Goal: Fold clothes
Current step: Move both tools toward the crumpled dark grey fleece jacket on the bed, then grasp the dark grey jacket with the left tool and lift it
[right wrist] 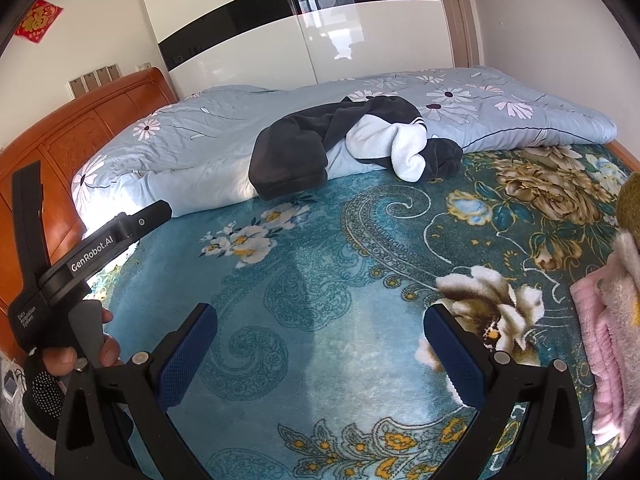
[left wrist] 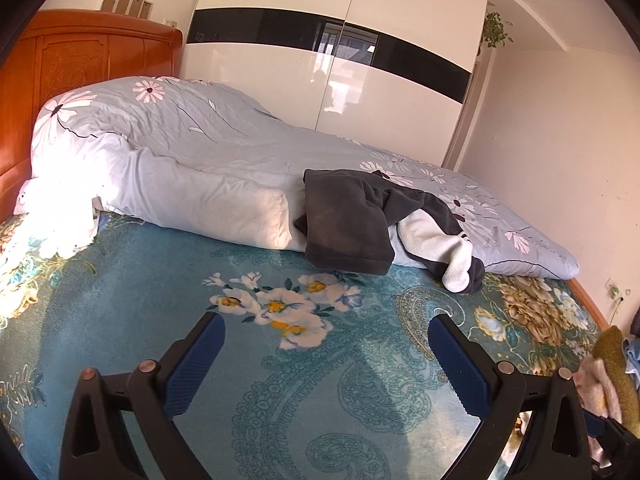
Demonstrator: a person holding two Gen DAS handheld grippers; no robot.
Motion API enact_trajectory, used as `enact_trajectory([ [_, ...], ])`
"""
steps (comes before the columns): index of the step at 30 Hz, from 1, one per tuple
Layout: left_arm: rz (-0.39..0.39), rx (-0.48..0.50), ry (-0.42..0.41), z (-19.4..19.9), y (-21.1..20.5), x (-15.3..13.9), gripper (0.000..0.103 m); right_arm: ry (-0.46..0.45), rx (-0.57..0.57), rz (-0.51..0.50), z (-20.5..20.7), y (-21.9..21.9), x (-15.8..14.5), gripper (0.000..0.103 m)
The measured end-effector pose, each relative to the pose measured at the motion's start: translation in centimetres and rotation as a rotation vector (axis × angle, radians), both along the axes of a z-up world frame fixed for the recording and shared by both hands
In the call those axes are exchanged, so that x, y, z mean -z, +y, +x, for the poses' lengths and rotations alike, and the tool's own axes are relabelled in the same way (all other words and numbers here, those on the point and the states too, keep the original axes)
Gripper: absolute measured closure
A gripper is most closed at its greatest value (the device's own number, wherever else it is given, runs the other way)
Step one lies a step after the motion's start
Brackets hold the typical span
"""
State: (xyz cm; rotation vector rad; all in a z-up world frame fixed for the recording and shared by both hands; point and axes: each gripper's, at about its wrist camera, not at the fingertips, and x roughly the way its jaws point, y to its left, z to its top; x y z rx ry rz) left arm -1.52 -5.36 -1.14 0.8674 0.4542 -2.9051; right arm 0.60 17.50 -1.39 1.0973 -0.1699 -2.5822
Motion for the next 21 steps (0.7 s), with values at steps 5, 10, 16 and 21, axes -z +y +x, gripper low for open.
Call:
enact_trajectory([
  [5,-0.002,0.012,-0.046,-2.2,0.2,0.7,0.000,-0.018,-0.001,0.013,-0.5,-0.1,0.7,0.000],
  [10,-0.006,0.023,-0.075,-4.9,0.5,1.5,0.000,-0.044,0.014,0.021,-1.1,0.6,1.7,0.000],
  [16,0.022,0.039,-0.107,-8.1,0.8,2.4,0.000,-0.079,0.050,0.011,-1.9,2.1,3.1,0.000],
  [21,-0.015,0.057,-0.121,-11.9,2.0,3.2,0.000,-0.105,0.067,0.004,-2.4,3.1,3.9,0.000],
])
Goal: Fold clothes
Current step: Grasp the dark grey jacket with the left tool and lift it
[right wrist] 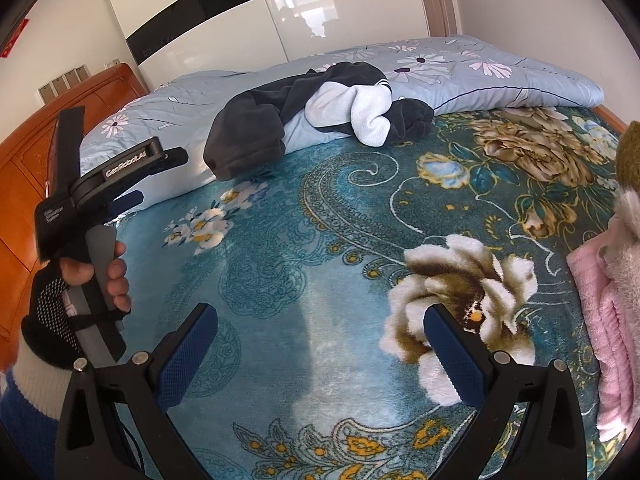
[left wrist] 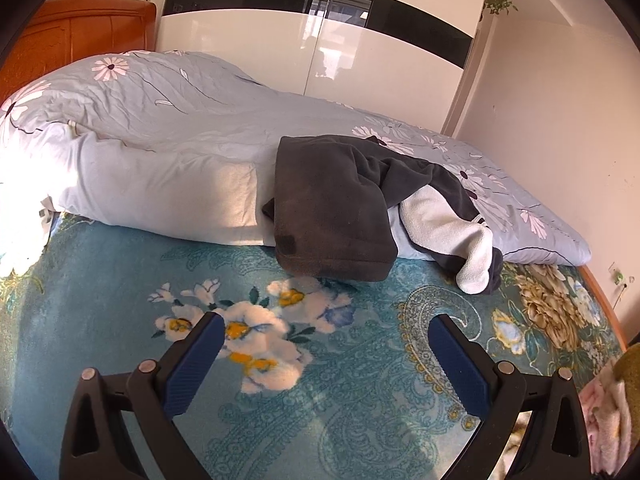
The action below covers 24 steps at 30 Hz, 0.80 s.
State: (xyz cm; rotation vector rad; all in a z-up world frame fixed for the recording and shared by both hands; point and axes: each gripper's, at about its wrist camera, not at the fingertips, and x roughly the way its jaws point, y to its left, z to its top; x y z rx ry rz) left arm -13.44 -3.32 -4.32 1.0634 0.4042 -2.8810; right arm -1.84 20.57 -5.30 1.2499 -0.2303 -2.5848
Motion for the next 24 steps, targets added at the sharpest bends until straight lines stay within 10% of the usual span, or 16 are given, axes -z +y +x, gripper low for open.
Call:
enact_trajectory([
  [9,0.022,0.006,-0.126,-10.8,2.5,2.3,0.001,-0.031,0.027,-0.011,0.2,1.5,1.2,0.000],
  [12,0.011,-0.128,-0.178,-13.3,0.4,4.0,0.001,-0.029,0.033,-0.002,0.7,2.3,1.0,0.000],
  [16,0.153,-0.171,-0.185,-15.0,-3.0,5.6,0.005,-0.032,0.043,0.019,1.1,3.5,1.4,0.000],
  [22,0.220,-0.126,-0.223,-15.5,-2.9,6.3,0.090,-0.060,0.061,-0.002,0.7,4.1,2.5,0.000],
  [24,0.230,-0.110,-0.192,-14.7,-2.6,5.9,0.097,-0.059,0.053,0.001,0.8,3.9,2.5,0.000],
])
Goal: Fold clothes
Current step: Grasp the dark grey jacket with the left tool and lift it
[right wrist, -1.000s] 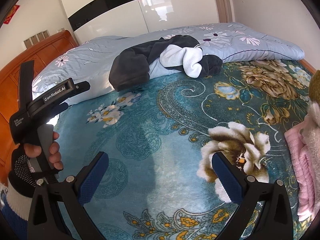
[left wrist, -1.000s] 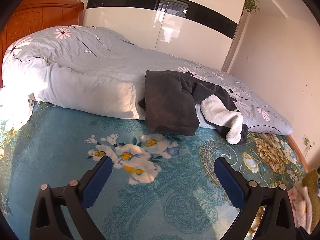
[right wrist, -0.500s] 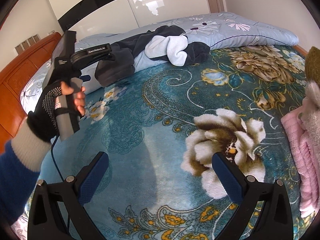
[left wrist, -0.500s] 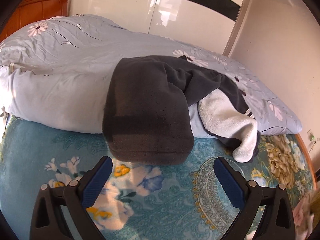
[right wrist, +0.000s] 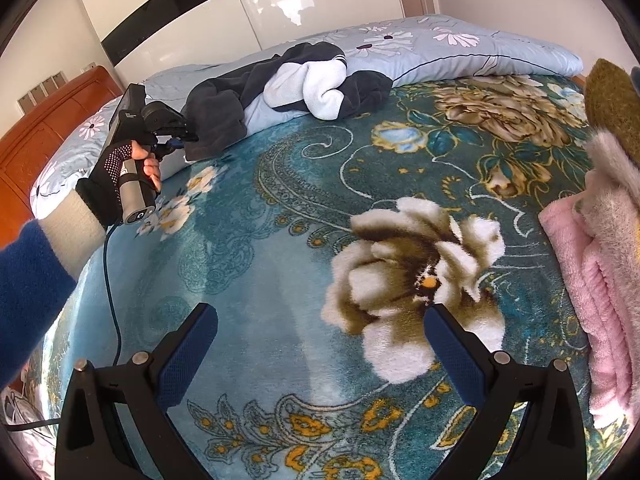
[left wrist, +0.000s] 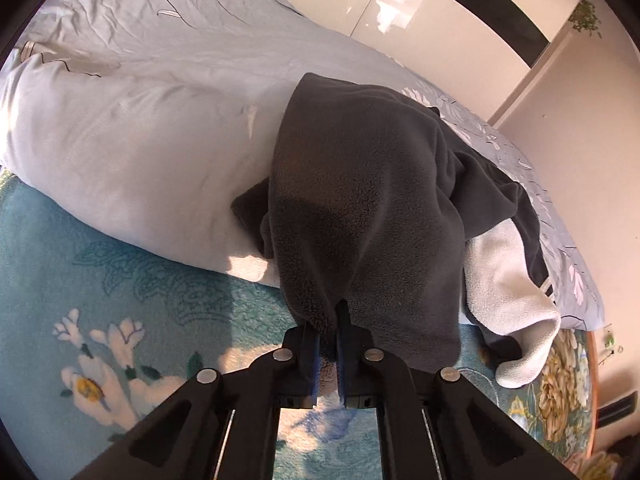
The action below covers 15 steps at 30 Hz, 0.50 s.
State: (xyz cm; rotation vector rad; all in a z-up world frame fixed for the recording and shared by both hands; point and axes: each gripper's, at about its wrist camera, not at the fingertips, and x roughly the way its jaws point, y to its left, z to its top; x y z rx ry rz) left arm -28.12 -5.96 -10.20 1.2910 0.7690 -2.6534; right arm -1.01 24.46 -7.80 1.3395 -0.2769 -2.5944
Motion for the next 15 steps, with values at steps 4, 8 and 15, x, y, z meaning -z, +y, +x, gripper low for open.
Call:
enact_trajectory([
  [4,0.083,0.063,0.141,3.4,0.3,-2.6,0.098,-0.004,-0.004,0.001,0.2,-0.2,-0.2,0.000],
  [8,0.187,0.132,0.255,7.7,-0.8,-5.9,0.098,0.004,-0.007,0.006,0.7,-0.7,-0.7,0.000],
  [15,0.236,0.239,0.316,17.5,-1.4,-8.4,0.098,0.041,-0.030,-0.006,1.6,-2.8,-2.5,0.000],
])
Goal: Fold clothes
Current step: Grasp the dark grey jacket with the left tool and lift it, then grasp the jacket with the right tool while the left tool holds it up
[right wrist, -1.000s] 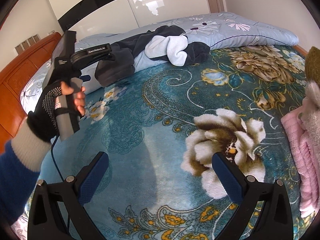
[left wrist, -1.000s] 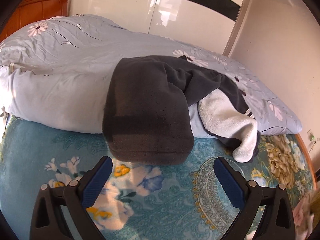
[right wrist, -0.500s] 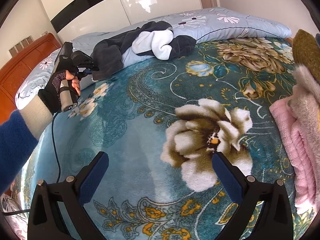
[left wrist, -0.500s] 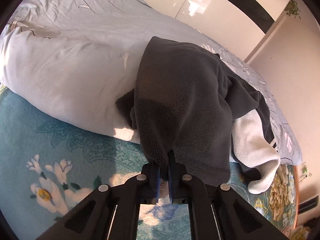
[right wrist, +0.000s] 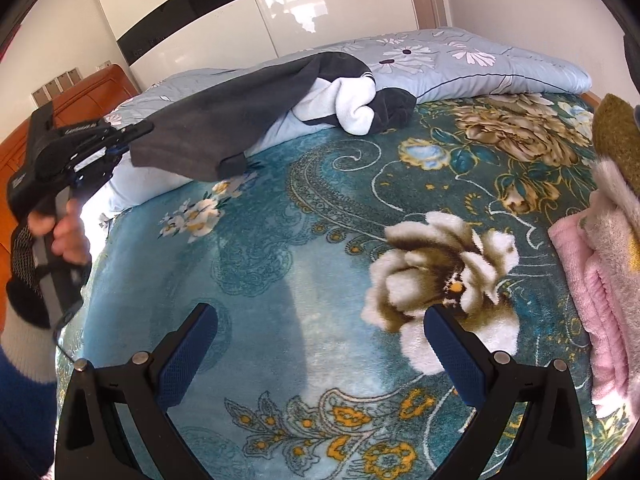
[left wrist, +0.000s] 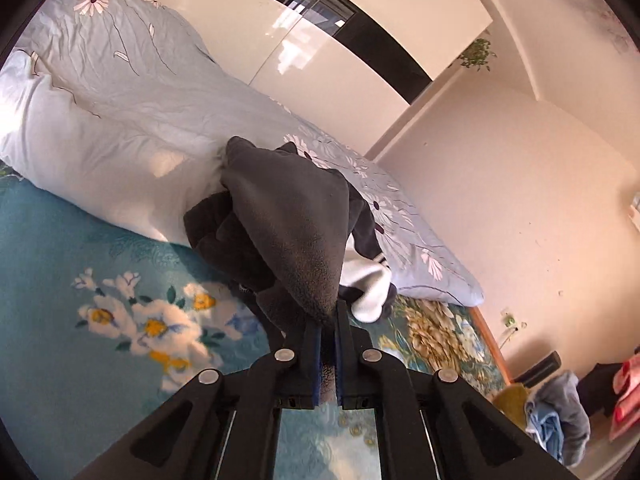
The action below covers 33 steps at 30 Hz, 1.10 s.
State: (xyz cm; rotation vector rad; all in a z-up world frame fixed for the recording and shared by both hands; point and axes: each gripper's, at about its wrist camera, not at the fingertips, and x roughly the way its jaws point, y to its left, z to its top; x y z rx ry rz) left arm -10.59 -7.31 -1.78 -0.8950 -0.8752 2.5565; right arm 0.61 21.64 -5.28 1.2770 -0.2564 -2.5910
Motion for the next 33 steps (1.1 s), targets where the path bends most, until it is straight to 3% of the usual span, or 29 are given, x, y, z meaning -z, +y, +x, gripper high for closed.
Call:
enact_trajectory([
  [8,0.036,0.053,-0.107,14.3,-3.4,1.7,0.098,0.010,-0.017,-0.014,1.2,-2.3,-0.7,0.000],
  [12,-0.003,0.133,-0.213,20.0,-3.9,2.6,0.098,-0.001,-0.020,-0.066,0.8,-4.0,-0.9,0.000],
  [15,0.040,0.169,-0.300,23.2,-4.2,4.4,0.098,-0.001,-0.051,-0.092,0.5,-6.1,-1.0,0.000],
  [18,-0.029,0.151,-0.337,24.4,-4.6,5.5,0.098,-0.017,-0.089,-0.101,0.0,-8.7,-0.9,0.000],
  [26,-0.086,0.210,-0.339,23.8,-4.9,5.0,0.092,-0.067,-0.215,-0.067,-3.5,-18.1,-1.0,0.000],
  [30,-0.101,0.192,-0.370,24.8,-6.0,5.1,0.072,-0.061,-0.273,0.065,-5.0,-23.1,-0.8,0.000],
  [33,-0.076,0.133,-0.408,25.2,-8.1,5.2,0.065,-0.098,-0.288,0.184,-5.8,-26.1,0.9,0.000],
])
